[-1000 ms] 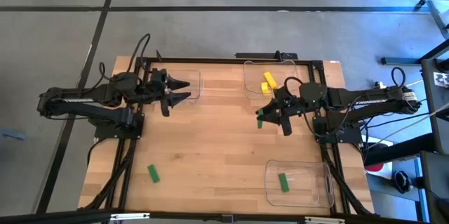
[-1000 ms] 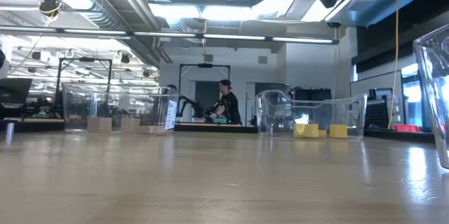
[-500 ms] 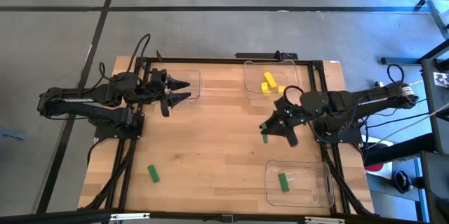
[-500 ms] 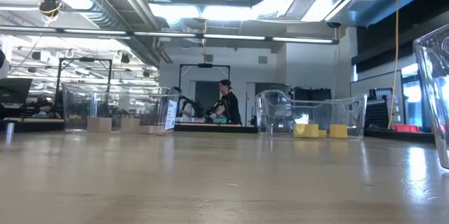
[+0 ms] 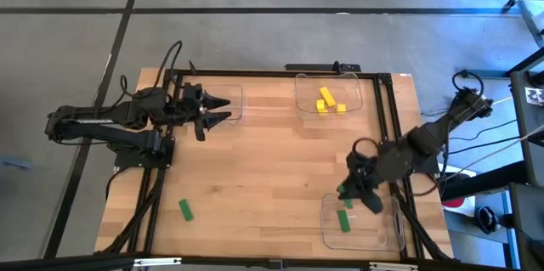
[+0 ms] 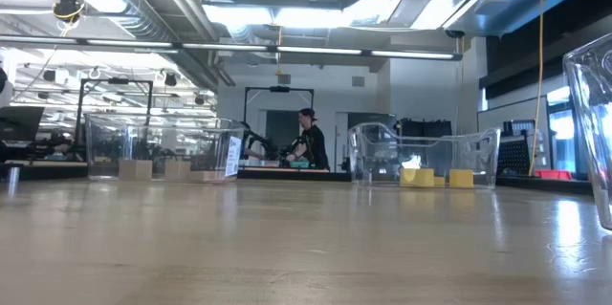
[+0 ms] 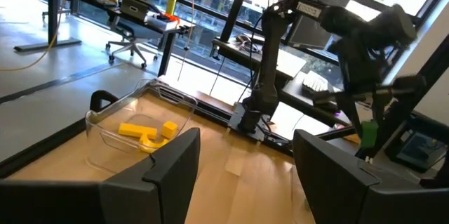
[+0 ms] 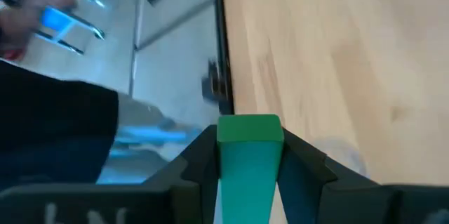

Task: Sort & place blocks by color
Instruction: Put the top green block into the bottom transparent bin

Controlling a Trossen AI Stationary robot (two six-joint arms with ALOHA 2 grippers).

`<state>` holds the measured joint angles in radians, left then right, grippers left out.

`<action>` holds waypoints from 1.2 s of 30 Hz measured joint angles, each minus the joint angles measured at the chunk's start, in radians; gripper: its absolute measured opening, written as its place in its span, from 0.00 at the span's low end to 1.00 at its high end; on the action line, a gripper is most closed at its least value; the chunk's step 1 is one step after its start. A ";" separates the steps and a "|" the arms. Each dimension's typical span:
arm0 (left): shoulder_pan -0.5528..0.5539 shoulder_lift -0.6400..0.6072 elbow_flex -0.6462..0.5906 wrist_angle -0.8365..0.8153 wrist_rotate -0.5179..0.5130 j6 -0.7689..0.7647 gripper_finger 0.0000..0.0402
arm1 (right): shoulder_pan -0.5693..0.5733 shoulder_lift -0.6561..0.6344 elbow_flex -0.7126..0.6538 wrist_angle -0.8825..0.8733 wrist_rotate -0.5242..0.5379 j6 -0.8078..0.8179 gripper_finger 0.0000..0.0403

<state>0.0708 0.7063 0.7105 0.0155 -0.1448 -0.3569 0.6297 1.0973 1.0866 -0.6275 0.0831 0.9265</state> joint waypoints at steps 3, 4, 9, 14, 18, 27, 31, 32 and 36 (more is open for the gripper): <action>0.000 0.000 0.000 0.000 0.000 0.000 0.55 | 0.077 0.039 0.000 -0.048 0.003 0.115 0.27; 0.000 0.000 0.000 0.000 -0.002 0.000 0.55 | 0.101 0.053 0.000 -0.061 0.002 0.151 0.27; 0.001 0.000 0.000 0.000 -0.026 0.000 0.55 | 0.215 0.137 0.000 -0.149 -0.024 0.347 0.27; 0.001 0.000 0.000 0.000 -0.031 0.000 0.55 | 0.304 0.198 -0.086 -0.148 -0.062 0.589 0.27; 0.001 0.000 0.000 0.000 -0.031 0.000 0.55 | 0.345 0.217 -0.207 -0.111 -0.060 0.810 0.27; 0.001 0.000 0.000 0.000 -0.053 0.010 0.55 | 0.342 0.221 -0.373 0.031 -0.100 1.109 0.27; 0.001 0.000 0.000 0.000 -0.059 0.027 0.55 | 0.340 0.228 -0.375 -0.006 -0.100 1.142 0.27; 0.001 0.000 0.000 0.000 -0.059 0.027 0.55 | 0.337 0.228 -0.375 -0.006 -0.099 1.152 0.27; 0.001 0.000 0.000 0.002 -0.063 0.028 0.55 | 0.334 0.229 -0.375 -0.013 -0.119 1.159 0.27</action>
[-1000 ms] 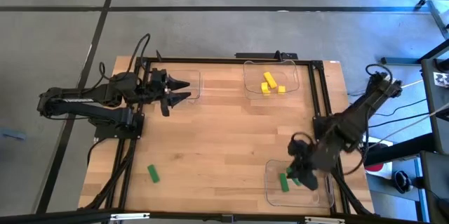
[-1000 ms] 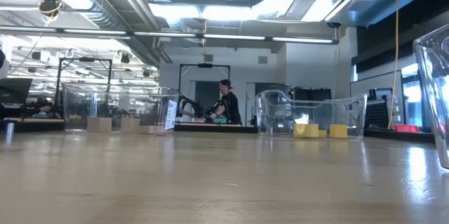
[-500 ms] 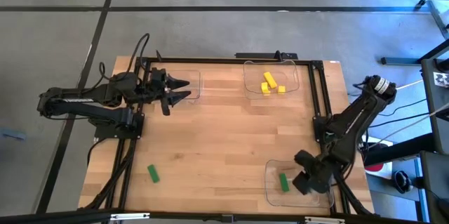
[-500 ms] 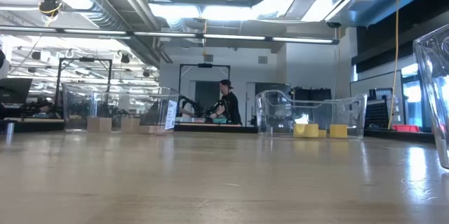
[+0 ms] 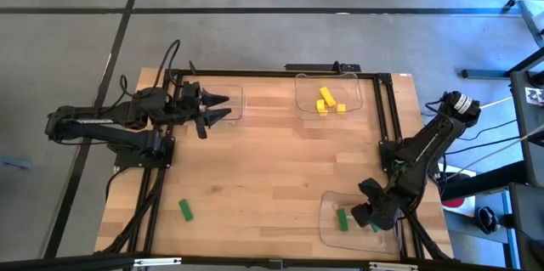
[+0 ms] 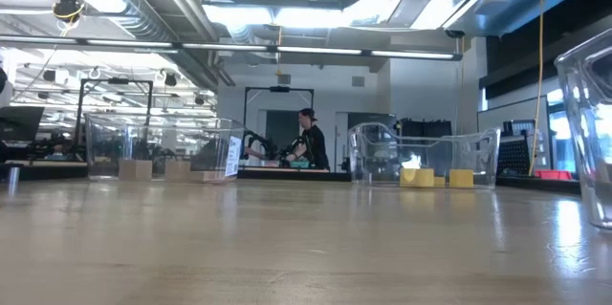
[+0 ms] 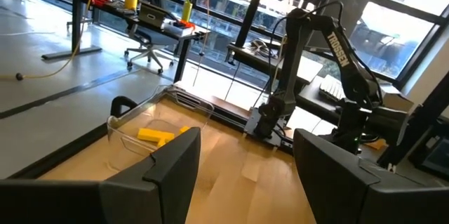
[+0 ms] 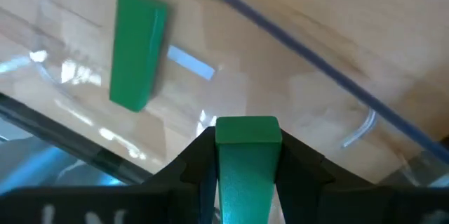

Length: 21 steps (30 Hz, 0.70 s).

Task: Sort & place blocks by color
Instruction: Put the top green block into the bottom transparent bin, then put the green block into the bottom transparent bin

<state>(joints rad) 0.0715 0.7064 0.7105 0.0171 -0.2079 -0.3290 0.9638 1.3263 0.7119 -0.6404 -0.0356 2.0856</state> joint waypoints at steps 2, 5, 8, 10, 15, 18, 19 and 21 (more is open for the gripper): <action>0.000 0.000 0.000 0.002 0.000 0.000 0.55 | 0.000 0.004 0.007 -0.020 -0.010 0.000 0.27; 0.000 0.000 0.000 0.002 0.000 0.000 0.55 | 0.001 0.004 0.023 -0.038 -0.008 -0.003 0.27; 0.000 0.000 0.000 0.002 0.000 0.000 0.55 | 0.001 0.004 0.024 -0.036 -0.011 0.000 0.27; 0.000 0.000 0.000 0.002 0.000 0.000 0.55 | 0.001 0.004 0.024 -0.035 -0.012 0.001 0.27; 0.000 0.000 0.000 0.002 0.000 0.000 0.55 | 0.001 0.004 0.024 -0.012 -0.015 -0.001 0.41; 0.000 0.000 0.000 0.002 0.000 0.000 0.55 | 0.001 0.003 0.025 0.013 -0.020 -0.022 0.53; 0.000 0.000 0.000 0.002 0.000 0.000 0.55 | 0.001 0.001 0.025 0.022 -0.031 -0.023 0.55; 0.000 0.000 0.000 0.002 0.000 0.000 0.55 | 0.000 -0.013 0.025 0.044 -0.061 -0.026 0.58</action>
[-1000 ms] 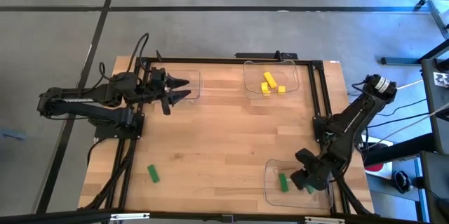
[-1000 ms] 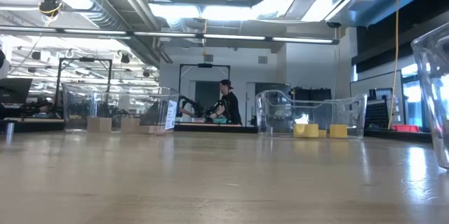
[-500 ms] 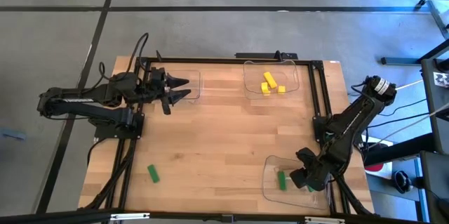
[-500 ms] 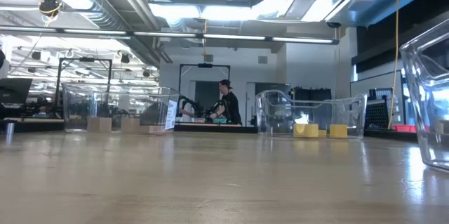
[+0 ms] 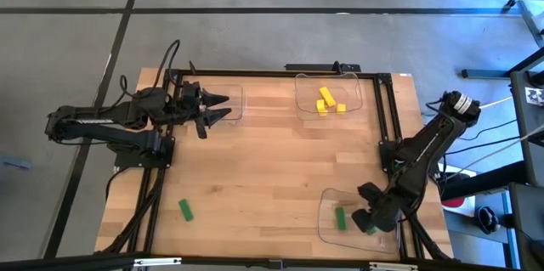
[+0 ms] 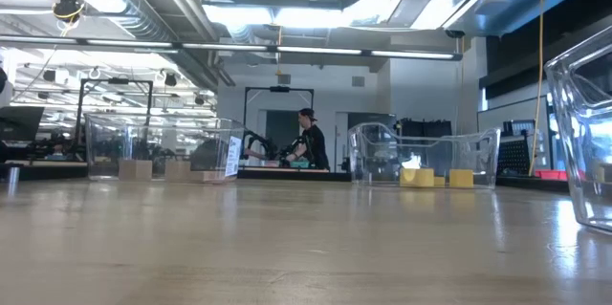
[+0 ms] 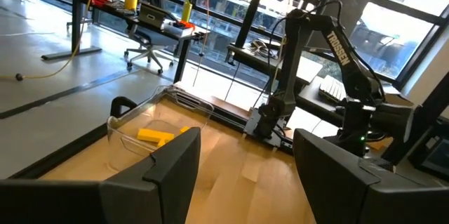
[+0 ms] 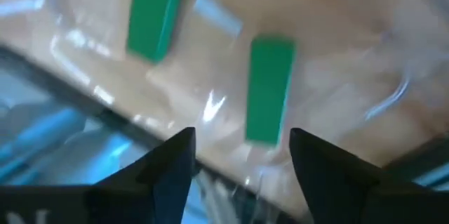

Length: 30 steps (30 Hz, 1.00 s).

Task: Sort & place blocks by color
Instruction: Put the green block into the bottom transparent bin

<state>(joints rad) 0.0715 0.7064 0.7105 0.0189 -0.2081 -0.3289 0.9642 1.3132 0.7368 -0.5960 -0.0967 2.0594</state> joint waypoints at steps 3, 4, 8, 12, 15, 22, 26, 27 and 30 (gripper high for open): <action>0.000 0.000 0.000 0.000 0.000 0.000 0.55 | 0.000 -0.048 0.014 0.032 -0.034 -0.036 0.59; 0.000 0.000 0.000 0.000 0.000 0.000 0.55 | 0.000 -0.069 0.028 0.033 -0.035 -0.055 0.59; 0.000 0.000 0.000 0.000 0.013 0.000 0.55 | -0.027 -0.161 0.090 0.044 0.035 -0.163 0.60; 0.000 0.000 0.000 0.000 0.114 0.000 0.55 | -0.116 -0.245 0.130 0.068 0.256 -0.349 0.60; 0.000 0.000 0.000 0.000 0.196 0.000 0.55 | -0.235 -0.289 0.127 0.053 0.407 -0.502 0.60; 0.000 0.000 0.000 0.001 0.209 -0.009 0.55 | -0.556 -0.301 0.065 0.107 0.572 -1.036 0.60; 0.000 0.000 0.000 0.035 0.192 -0.028 0.55 | -0.704 -0.300 -0.022 0.385 0.501 -1.282 0.60; 0.000 0.000 0.000 0.043 0.191 -0.028 0.55 | -0.728 -0.301 -0.044 0.493 0.460 -1.340 0.60; -0.001 0.000 0.000 0.055 0.163 -0.030 0.55 | -0.773 -0.301 -0.112 0.776 0.379 -1.462 0.60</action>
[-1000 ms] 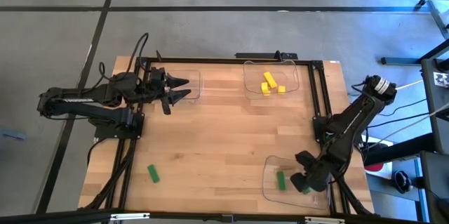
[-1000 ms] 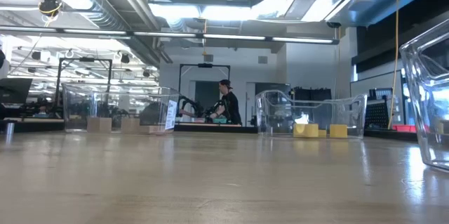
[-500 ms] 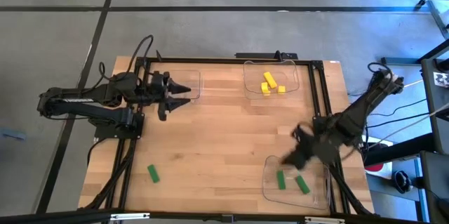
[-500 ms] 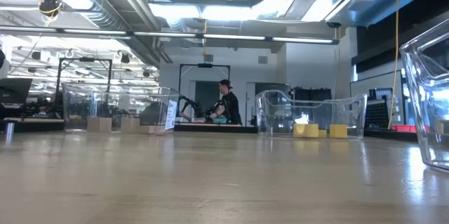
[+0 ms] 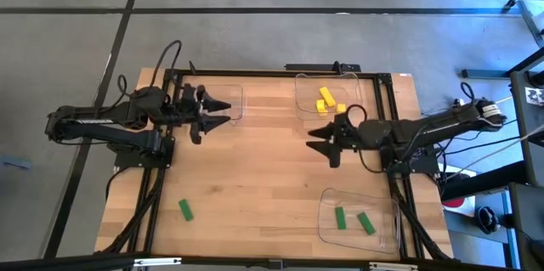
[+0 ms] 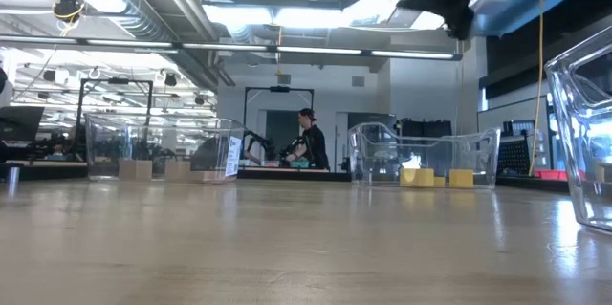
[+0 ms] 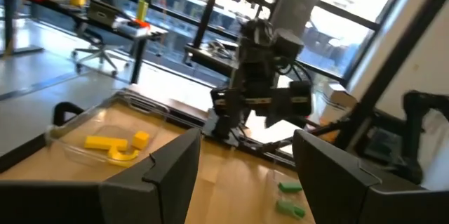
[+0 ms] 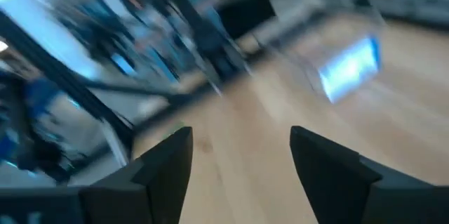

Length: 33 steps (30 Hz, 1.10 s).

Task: Sort & place blocks by color
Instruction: Put the green block into the bottom transparent bin

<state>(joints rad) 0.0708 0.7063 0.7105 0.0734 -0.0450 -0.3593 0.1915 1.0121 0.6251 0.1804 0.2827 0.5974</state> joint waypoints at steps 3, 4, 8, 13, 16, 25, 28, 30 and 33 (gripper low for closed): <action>0.001 0.000 0.000 0.000 -0.032 -0.004 0.55 | -0.016 0.000 -0.037 0.177 -0.055 -0.074 0.60; 0.001 0.000 0.000 0.000 -0.041 -0.004 0.55 | -0.019 -0.001 -0.041 0.197 -0.072 -0.090 0.60; 0.001 0.000 0.000 0.000 -0.051 -0.004 0.55 | -0.020 0.000 -0.039 0.186 -0.116 -0.142 0.60; 0.001 0.000 0.000 0.000 -0.051 -0.005 0.55 | -0.019 0.000 -0.037 0.188 -0.120 -0.152 0.60; 0.000 0.000 0.000 -0.001 -0.066 -0.033 0.55 | -0.019 0.000 -0.037 0.179 -0.120 -0.135 0.60; -0.021 0.040 0.019 -0.090 -0.112 -0.270 0.55 | -0.019 0.000 -0.036 0.128 -0.120 -0.105 0.60; -0.064 0.075 0.052 -0.289 -0.157 -0.396 0.55 | -0.019 0.000 -0.036 0.124 -0.119 -0.103 0.60; -0.105 0.112 0.068 -0.428 -0.191 -0.531 0.55 | -0.019 0.000 -0.036 0.124 -0.119 -0.104 0.60; -0.182 0.167 0.072 -0.599 -0.236 -0.765 0.55 | -0.019 0.000 -0.036 0.123 -0.119 -0.104 0.60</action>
<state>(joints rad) -0.1111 0.8733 0.7822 -0.5261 -0.2813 -1.1245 0.1723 1.0119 0.5896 0.3032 0.1637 0.4933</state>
